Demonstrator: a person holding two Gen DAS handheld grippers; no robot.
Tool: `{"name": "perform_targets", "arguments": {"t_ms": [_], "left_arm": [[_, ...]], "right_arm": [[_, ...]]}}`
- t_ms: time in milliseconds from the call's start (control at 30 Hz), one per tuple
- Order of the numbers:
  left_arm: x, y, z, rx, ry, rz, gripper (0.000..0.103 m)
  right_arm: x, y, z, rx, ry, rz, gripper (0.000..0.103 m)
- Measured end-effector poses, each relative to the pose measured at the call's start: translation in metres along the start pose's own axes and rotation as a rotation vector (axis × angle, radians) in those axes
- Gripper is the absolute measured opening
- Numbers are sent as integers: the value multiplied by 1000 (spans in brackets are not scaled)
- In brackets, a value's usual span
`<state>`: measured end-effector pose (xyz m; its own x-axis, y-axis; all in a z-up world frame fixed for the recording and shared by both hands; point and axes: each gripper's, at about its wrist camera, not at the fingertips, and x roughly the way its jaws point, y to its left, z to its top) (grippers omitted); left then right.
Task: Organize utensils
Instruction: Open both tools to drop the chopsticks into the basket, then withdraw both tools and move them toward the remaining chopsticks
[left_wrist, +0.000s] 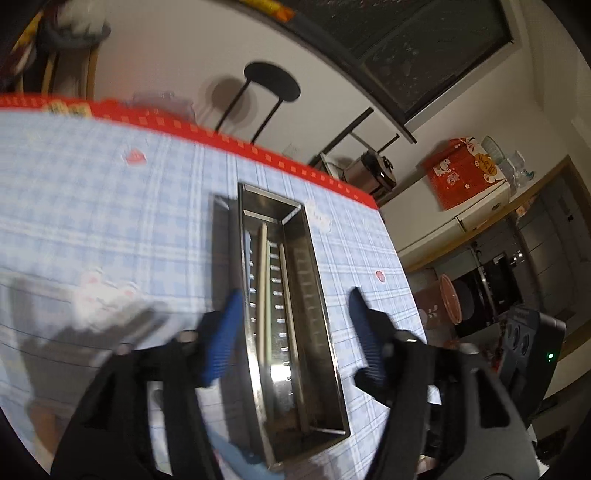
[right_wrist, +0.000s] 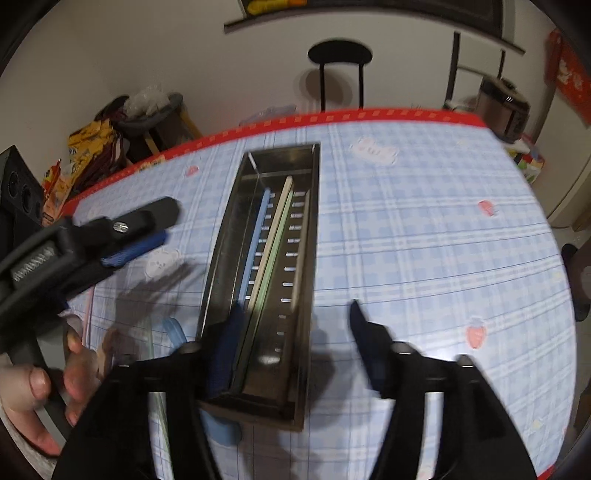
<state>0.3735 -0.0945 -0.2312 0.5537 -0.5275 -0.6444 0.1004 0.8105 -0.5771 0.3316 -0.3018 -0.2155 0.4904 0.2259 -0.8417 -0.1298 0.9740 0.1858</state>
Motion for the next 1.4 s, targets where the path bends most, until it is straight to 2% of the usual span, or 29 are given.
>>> {"name": "perform_targets", "arguments": {"t_ms": [33, 100, 133, 233, 367, 667, 800, 900, 1033, 1167, 1233, 1400], "left_arm": [[-8, -2, 0, 10, -10, 8, 86], [-34, -4, -2, 34, -44, 38, 95], [-41, -5, -3, 46, -49, 52, 96], [-66, -4, -12, 92, -29, 142, 97], [-109, -1, -39, 137, -37, 249, 97], [-170, 21, -121, 137, -15, 431, 97], [-190, 36, -155, 89, -7, 483, 97], [-198, 51, -184, -4, 9, 497, 97], [-197, 66, -214, -109, 46, 503, 97], [-194, 74, -230, -174, 70, 515, 97], [-196, 78, -232, -197, 67, 529, 97], [-198, 82, -233, -235, 54, 525, 97]], "right_arm": [[-9, -1, -4, 1, -22, 1, 82], [-23, -2, -11, 2, -51, 2, 94], [-29, -2, -16, 1, -61, 4, 97], [-44, 1, -32, -11, -84, 5, 97], [-59, 5, -64, -29, -117, 17, 97], [-46, 10, -131, 9, -30, 72, 97], [-42, 20, -157, 9, -14, 101, 97], [-42, 31, -177, -2, -26, 132, 97], [-37, 50, -195, -49, 33, 176, 97], [-36, 73, -211, -166, 56, 124, 97], [-35, 83, -216, -214, 69, 129, 97], [-33, 87, -219, -223, 84, 150, 97]]}}
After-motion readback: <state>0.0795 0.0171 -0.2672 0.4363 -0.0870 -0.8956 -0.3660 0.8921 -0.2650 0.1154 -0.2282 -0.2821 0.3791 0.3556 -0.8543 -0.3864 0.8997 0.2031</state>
